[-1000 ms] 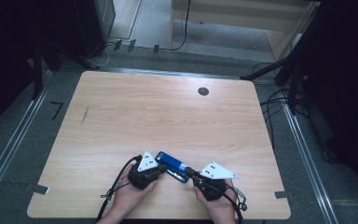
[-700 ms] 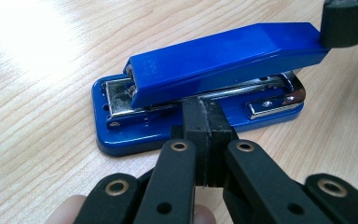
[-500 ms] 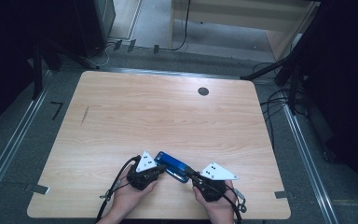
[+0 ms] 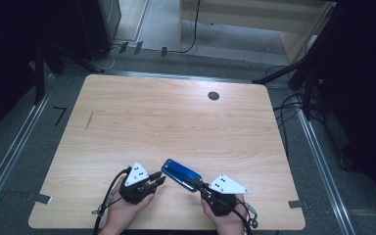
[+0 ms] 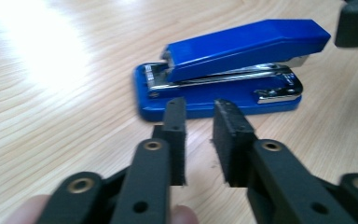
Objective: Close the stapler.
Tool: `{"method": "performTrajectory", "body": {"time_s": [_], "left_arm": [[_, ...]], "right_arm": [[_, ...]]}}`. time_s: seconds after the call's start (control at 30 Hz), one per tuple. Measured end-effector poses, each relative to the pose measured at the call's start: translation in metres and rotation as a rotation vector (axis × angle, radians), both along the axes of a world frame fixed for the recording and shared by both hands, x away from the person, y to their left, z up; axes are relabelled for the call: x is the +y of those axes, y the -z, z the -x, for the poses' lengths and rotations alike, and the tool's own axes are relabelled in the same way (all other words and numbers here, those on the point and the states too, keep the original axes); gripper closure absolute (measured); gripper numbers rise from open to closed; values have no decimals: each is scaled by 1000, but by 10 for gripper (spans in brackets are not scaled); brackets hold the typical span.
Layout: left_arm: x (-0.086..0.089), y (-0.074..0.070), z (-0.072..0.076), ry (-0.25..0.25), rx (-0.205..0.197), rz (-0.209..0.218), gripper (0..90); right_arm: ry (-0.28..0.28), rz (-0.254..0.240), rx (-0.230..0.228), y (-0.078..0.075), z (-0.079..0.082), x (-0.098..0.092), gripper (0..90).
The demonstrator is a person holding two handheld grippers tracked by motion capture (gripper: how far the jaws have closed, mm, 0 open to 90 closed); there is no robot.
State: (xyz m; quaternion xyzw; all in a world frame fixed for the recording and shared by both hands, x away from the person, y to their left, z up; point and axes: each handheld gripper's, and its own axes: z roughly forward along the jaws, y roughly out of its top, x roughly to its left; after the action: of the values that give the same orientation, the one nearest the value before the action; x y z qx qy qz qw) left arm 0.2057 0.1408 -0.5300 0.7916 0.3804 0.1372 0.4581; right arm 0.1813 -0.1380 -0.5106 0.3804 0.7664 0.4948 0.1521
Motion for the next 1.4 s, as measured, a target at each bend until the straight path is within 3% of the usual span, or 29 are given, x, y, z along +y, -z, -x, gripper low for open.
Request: {"method": "performTrajectory", "body": {"time_s": [0.17,0.23,0.33,0.47,0.57,0.67,0.77,0.97,1.2,1.4], "left_arm": [[21,-2,6,-73,-18,25,594],[30,-3,8,-109,-22,14,538],[43,-3,12,-170,-8,16,441],[58,-3,15,-256,-8,-17,270],[70,-6,16,-305,-22,-39,199],[86,-7,18,-356,-31,-55,180],[105,-8,18,-407,-19,-26,169],[133,-11,19,-476,-29,-22,153],[150,-11,20,-507,-25,-4,134],[151,-10,20,-493,-31,5,134]], "right_arm": [[2,-4,11,3,4,2,900],[7,-6,17,5,4,2,900],[20,-7,19,7,4,1,900],[19,1,27,11,4,3,900],[22,10,30,12,2,5,900],[28,17,33,13,0,7,900],[27,30,32,15,-1,8,900],[16,53,29,17,-3,11,900],[37,51,34,18,-8,6,900],[58,54,36,19,-14,1,900]]}}
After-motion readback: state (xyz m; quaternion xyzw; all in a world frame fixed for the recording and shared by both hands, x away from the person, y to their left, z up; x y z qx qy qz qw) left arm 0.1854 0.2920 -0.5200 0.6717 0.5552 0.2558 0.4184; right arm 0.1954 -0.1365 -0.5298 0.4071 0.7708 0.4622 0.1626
